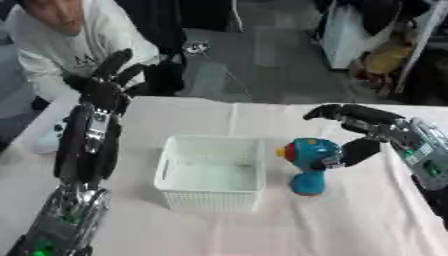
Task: Pick up objects on the table and place them in the box.
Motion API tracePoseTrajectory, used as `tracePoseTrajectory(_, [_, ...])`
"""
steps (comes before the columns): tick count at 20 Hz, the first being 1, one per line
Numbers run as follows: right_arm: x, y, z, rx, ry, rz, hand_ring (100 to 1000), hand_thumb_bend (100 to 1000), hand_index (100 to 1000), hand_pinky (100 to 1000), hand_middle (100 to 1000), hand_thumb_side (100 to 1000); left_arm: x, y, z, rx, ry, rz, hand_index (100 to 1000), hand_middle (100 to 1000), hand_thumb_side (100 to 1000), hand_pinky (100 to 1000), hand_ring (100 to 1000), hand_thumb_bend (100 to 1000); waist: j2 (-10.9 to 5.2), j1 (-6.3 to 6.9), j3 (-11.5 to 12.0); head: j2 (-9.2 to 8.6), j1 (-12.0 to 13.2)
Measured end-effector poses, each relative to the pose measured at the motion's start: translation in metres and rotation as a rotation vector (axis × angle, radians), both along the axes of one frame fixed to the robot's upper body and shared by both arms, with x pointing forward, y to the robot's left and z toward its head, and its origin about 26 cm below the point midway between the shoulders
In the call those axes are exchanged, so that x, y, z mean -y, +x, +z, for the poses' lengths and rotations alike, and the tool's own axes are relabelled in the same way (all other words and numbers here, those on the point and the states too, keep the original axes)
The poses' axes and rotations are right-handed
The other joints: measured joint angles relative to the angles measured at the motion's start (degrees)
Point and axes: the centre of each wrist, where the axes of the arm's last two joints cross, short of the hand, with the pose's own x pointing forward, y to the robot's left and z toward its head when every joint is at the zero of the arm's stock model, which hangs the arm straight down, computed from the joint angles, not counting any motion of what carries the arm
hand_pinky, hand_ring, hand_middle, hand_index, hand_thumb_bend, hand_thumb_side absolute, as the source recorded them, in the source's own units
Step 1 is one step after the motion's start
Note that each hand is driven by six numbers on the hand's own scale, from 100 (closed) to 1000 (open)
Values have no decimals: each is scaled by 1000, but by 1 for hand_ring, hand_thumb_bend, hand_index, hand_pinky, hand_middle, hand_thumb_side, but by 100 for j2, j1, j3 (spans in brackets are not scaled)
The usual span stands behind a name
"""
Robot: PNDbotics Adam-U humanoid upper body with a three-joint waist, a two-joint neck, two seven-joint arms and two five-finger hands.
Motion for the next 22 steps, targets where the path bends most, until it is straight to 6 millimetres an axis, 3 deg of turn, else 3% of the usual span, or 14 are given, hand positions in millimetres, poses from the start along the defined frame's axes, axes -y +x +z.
tracePoseTrajectory(22, [-13, 1, -12, -57, -34, 27, 944, 702, 951, 906, 908, 640, 2, 1, 2, 3, 3, -10, 962, 953, 825, 854, 929, 322, 0, -11, 36, -39, 9])
